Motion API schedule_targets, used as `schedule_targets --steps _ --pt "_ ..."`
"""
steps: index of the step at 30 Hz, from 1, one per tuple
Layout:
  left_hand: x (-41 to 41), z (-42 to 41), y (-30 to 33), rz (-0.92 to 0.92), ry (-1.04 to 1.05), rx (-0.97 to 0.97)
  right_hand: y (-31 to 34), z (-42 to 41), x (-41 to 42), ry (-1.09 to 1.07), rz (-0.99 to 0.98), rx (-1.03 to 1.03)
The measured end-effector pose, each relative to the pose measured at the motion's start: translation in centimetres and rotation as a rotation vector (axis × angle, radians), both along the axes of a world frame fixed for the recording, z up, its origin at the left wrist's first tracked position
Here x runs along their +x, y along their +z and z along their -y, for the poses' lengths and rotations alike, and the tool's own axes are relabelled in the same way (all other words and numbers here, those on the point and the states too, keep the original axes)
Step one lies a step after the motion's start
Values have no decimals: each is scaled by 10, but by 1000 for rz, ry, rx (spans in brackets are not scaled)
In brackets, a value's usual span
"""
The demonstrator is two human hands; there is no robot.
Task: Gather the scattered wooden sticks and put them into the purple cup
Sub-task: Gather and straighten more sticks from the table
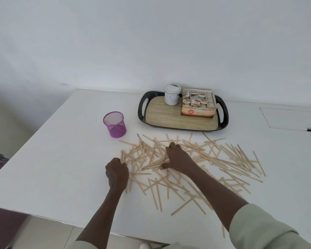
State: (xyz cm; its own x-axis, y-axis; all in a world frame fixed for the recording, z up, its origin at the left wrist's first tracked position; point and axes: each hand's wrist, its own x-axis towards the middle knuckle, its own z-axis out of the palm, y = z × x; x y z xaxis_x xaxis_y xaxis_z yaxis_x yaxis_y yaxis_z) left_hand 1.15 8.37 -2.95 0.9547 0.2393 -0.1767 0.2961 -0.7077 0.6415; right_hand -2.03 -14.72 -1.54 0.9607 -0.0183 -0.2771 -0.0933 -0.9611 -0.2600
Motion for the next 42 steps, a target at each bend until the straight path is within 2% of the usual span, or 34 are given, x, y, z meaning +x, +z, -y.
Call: schedule_targets --steps 13,19,25,30,36,40,42 --pt "9 13 2 -70 -33 -110 -10 0 9 -26 131 171" --pt "18 27 2 -107 0 -217 1 8 9 91 143 -19" --pt "16 38 0 -125 53 -474 12 13 7 110 108 -94" --pt "11 50 5 -80 27 -537 27 20 5 6 144 12" --pt "8 68 14 -68 10 -582 42 11 0 -170 231 254" --pt "9 83 20 -162 40 -762 47 -10 -3 -259 251 396" --pt "7 91 25 -222 104 -912 47 -19 -5 -290 260 430"
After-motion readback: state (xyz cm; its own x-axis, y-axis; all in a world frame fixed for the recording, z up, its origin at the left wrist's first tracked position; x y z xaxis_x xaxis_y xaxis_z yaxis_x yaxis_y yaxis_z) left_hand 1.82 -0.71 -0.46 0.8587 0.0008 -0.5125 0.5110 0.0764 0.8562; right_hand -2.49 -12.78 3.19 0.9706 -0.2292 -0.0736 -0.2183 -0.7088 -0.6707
